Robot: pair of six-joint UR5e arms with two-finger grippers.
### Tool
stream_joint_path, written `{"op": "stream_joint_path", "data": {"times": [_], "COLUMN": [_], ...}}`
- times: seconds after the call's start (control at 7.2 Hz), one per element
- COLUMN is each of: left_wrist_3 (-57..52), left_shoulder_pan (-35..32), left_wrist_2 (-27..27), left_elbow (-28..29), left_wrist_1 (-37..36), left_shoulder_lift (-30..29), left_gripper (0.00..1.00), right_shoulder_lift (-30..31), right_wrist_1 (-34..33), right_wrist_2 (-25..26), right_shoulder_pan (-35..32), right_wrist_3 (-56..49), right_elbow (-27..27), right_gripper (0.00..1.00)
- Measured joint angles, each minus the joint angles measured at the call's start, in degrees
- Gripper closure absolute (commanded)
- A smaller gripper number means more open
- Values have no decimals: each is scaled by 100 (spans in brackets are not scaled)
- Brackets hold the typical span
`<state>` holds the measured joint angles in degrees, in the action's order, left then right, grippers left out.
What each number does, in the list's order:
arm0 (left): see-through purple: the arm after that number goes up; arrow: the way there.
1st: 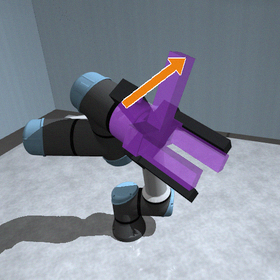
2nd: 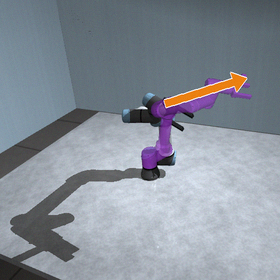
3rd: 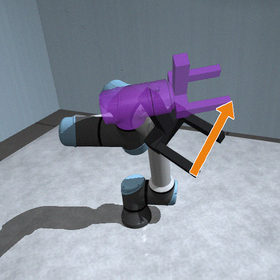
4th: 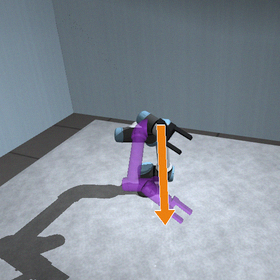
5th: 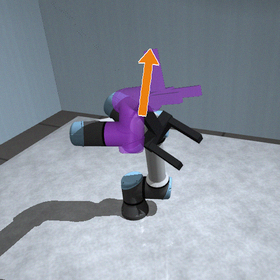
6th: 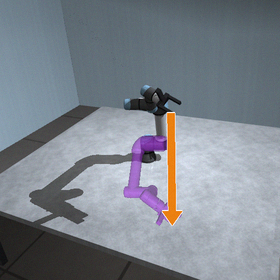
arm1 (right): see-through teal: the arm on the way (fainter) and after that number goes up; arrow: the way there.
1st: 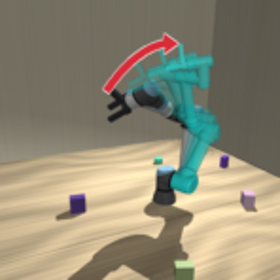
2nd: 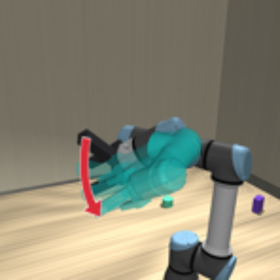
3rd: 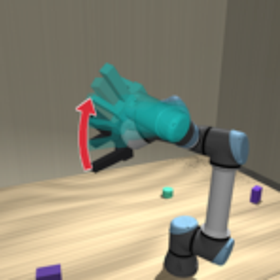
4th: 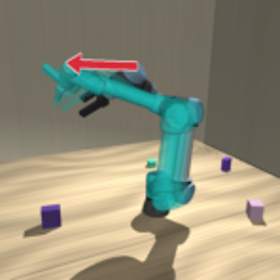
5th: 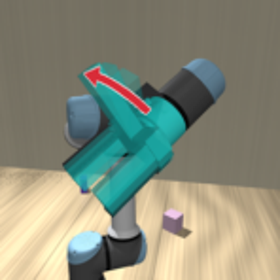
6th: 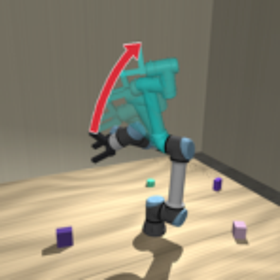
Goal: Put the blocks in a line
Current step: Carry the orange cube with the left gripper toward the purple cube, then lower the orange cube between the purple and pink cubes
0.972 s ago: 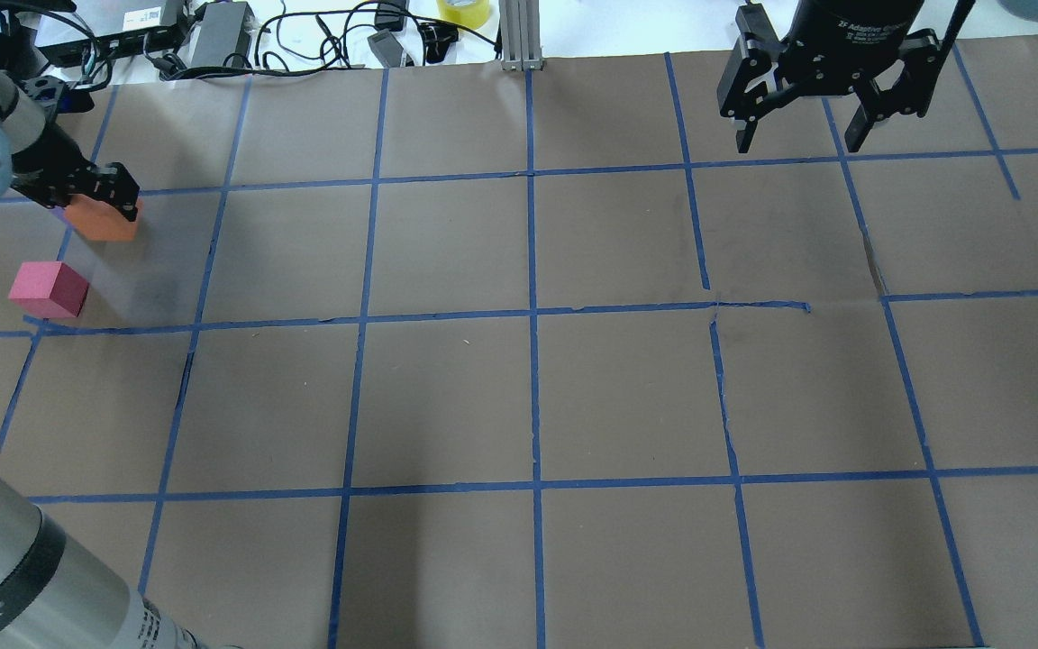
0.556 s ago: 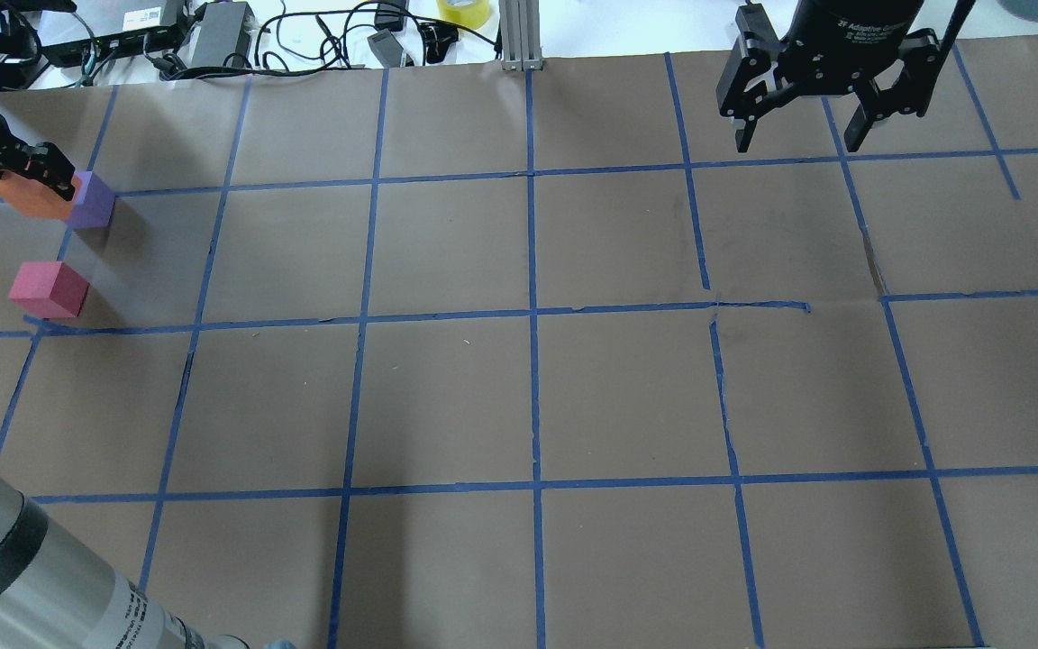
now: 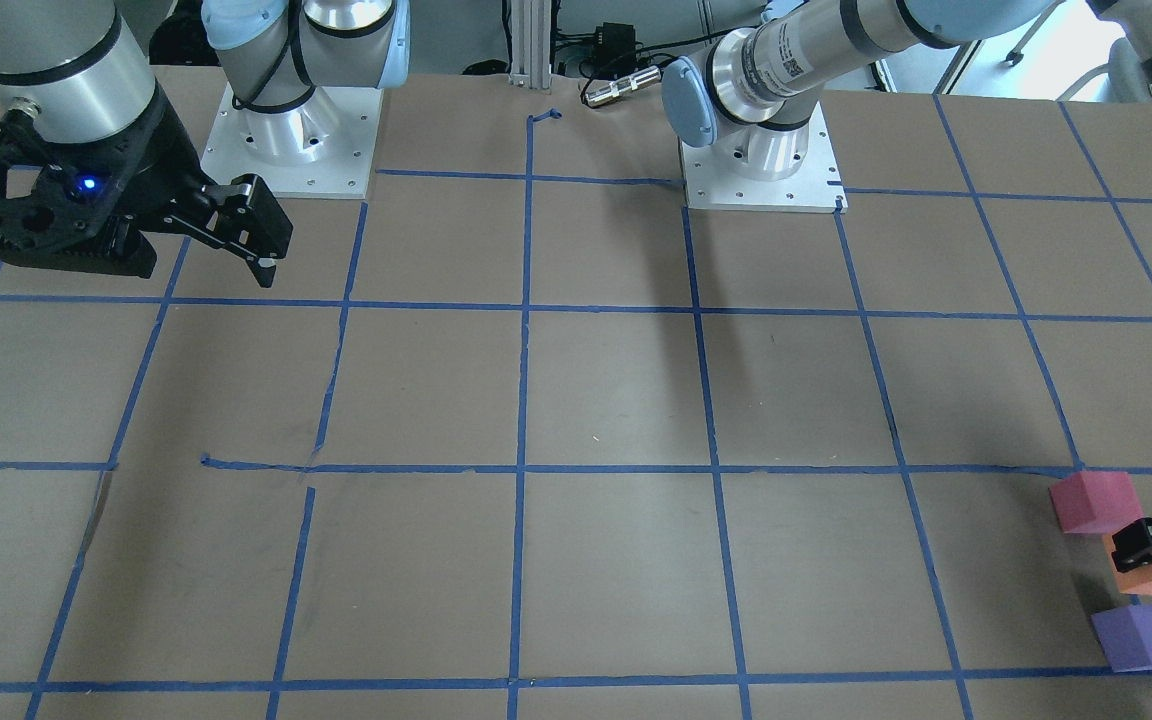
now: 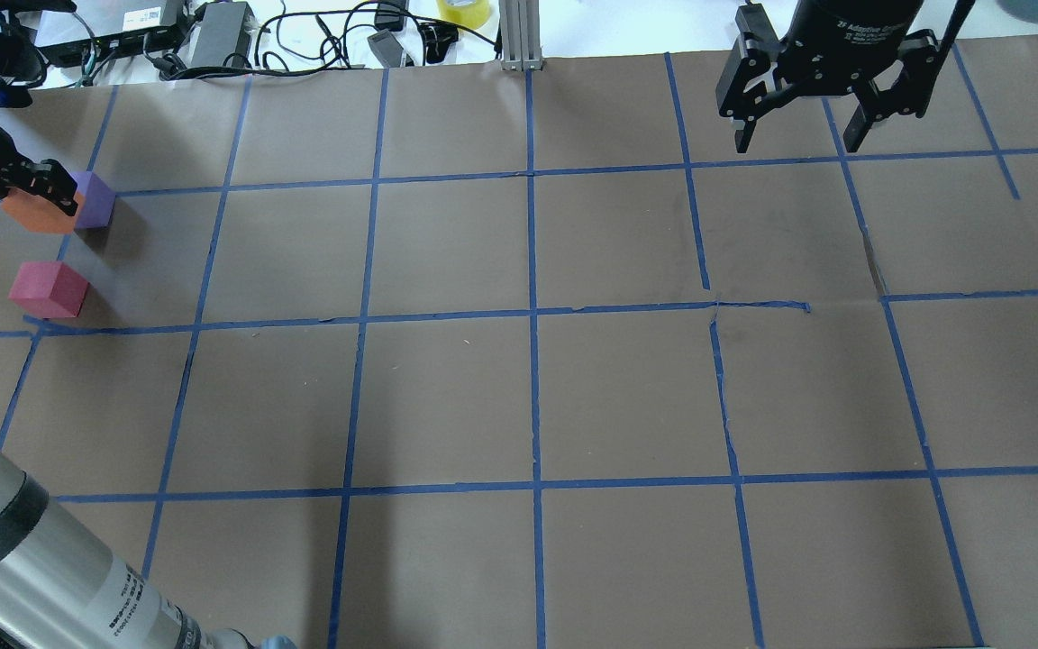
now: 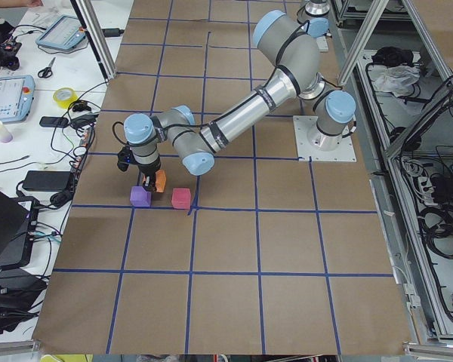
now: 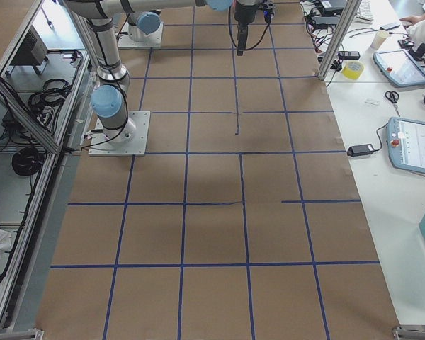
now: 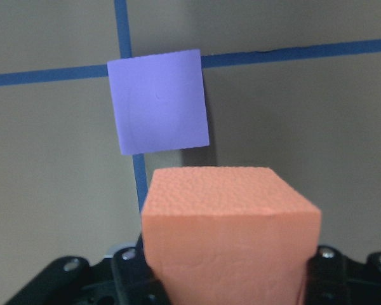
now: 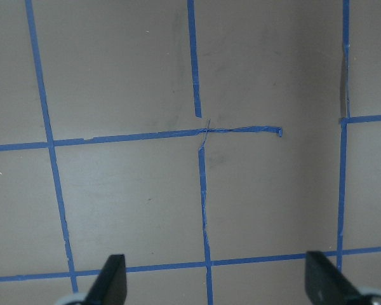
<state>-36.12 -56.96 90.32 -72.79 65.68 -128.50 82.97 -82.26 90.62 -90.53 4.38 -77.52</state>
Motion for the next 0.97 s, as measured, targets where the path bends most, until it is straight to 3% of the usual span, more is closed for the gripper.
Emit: {"op": "stream_joint_path", "data": {"times": [0.97], "left_wrist_3": [107], "left_shoulder_pan": [123], "left_wrist_2": [294], "left_elbow": [23], "left_wrist_1": [-28], "left_shoulder_lift": [-125], "left_gripper": [100], "right_shoulder_lift": [-2], "right_wrist_1": [-9], "right_wrist_2": [52], "right_shoulder_pan": [0], "right_wrist_3": [-16], "right_elbow": [7], "right_gripper": [0]}}
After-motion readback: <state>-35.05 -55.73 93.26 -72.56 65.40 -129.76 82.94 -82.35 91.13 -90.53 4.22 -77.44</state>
